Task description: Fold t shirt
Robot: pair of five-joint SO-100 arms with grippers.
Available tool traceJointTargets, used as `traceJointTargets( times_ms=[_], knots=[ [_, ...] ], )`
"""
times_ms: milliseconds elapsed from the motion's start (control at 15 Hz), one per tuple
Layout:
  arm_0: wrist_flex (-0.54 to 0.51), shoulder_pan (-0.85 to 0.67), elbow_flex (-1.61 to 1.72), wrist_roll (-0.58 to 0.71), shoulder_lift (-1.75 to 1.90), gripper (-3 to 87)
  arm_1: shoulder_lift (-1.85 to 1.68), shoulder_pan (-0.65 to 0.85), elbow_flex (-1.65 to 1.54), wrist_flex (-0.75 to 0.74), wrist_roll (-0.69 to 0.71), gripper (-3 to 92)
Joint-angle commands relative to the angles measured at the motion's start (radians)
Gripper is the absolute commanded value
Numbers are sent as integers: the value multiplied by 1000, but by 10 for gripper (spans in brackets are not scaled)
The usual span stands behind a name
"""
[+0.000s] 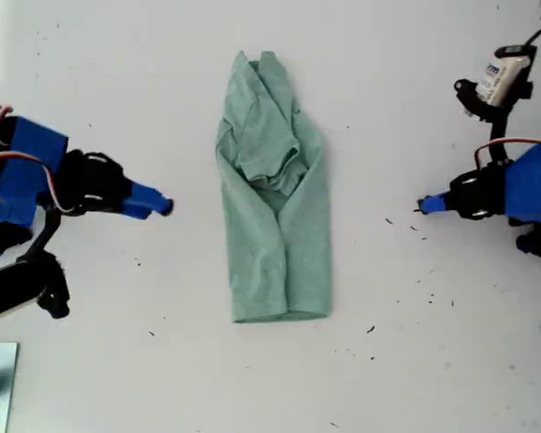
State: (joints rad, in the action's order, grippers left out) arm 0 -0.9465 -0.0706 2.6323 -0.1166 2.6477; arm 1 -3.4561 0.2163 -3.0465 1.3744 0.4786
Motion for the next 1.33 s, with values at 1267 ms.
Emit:
traceJointTargets(
  times_ms=[1267],
  knots=[
    [-322,275,-1299,-49,-1042,276,1732,-385,1931,308,-250,306]
  ],
)
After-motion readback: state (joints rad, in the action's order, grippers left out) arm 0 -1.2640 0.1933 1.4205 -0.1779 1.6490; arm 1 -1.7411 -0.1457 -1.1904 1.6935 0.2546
